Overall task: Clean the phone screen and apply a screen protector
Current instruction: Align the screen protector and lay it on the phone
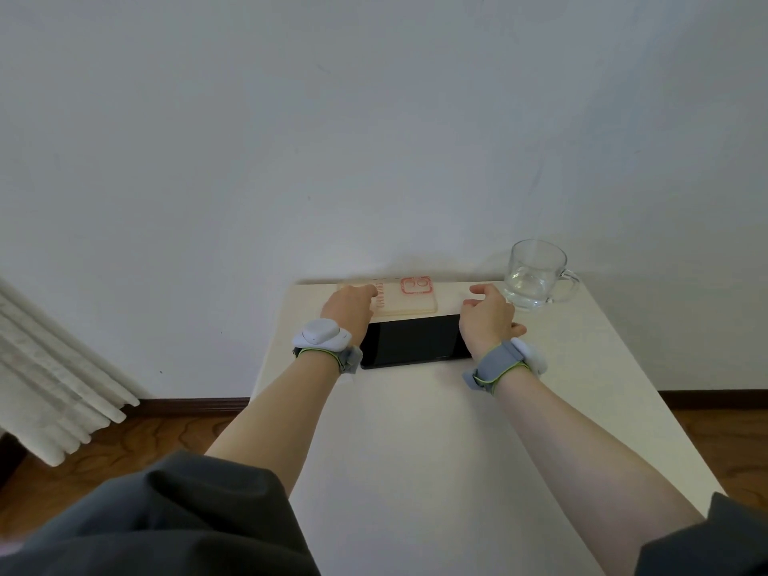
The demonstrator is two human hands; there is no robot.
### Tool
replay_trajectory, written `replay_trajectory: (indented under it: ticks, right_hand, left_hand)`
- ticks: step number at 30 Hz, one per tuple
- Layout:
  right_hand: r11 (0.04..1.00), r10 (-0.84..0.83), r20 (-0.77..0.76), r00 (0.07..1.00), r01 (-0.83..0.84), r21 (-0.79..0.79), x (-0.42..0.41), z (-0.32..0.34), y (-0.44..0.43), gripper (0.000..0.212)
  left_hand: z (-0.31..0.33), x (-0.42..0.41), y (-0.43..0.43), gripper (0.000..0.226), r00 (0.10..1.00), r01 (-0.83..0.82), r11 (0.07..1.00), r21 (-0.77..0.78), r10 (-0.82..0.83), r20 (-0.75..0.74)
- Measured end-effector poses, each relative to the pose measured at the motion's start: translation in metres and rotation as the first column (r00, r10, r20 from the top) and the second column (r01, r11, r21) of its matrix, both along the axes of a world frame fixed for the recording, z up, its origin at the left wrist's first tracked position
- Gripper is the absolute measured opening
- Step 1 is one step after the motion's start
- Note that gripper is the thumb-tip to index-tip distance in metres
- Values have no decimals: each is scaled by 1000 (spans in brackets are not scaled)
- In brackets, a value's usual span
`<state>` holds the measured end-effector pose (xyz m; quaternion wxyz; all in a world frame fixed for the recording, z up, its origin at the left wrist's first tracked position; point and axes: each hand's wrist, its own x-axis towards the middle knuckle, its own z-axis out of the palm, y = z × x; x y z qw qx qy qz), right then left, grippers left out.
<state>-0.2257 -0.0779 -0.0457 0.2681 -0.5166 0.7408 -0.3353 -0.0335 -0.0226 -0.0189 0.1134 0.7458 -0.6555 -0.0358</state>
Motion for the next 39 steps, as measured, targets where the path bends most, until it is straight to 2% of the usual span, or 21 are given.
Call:
replay_trajectory:
  ticks: [5, 10, 13, 15, 21, 26, 30, 35, 39]
  right_hand:
    - [999, -11, 130, 991, 7, 34, -3, 4, 0, 24]
    - [998, -33, 205, 978, 41, -38, -4, 17, 7, 29]
    - [992, -8, 370, 929, 54, -113, -3, 21, 9, 32]
    - [988, 0, 428, 904, 68, -142, -3, 22, 8, 29]
    - [988, -11, 292, 956, 56, -146, -5, 23, 10, 34]
    - [993, 45, 274, 961, -12, -118, -3, 22, 8, 32]
    - [994, 31, 319, 947, 5, -110, -1, 24, 9, 33]
    - [987, 17, 448, 894, 56, -150, 0, 25, 10, 31]
    - [981, 29, 502, 864, 73, -182, 3, 26, 8, 37]
  left_hand:
    - [0, 0, -3, 36, 1000, -4, 1000, 28, 4, 3]
    - [0, 1, -4, 36, 1000, -13, 999, 38, 13, -18]
    - [0, 1, -5, 36, 1000, -13, 999, 40, 14, -21]
    - [-1, 1, -5, 36, 1000, -19, 999, 36, 20, -23]
    - [-2, 2, -6, 35, 999, -28, 999, 33, 29, -21]
    - [-3, 3, -7, 33, 999, -28, 999, 38, 29, -23]
    - [-3, 3, -7, 33, 1000, -20, 999, 46, 20, -12]
    - [-4, 3, -8, 32, 1000, -26, 999, 38, 26, -16]
    - [-5, 3, -8, 30, 1000, -24, 999, 31, 24, -7]
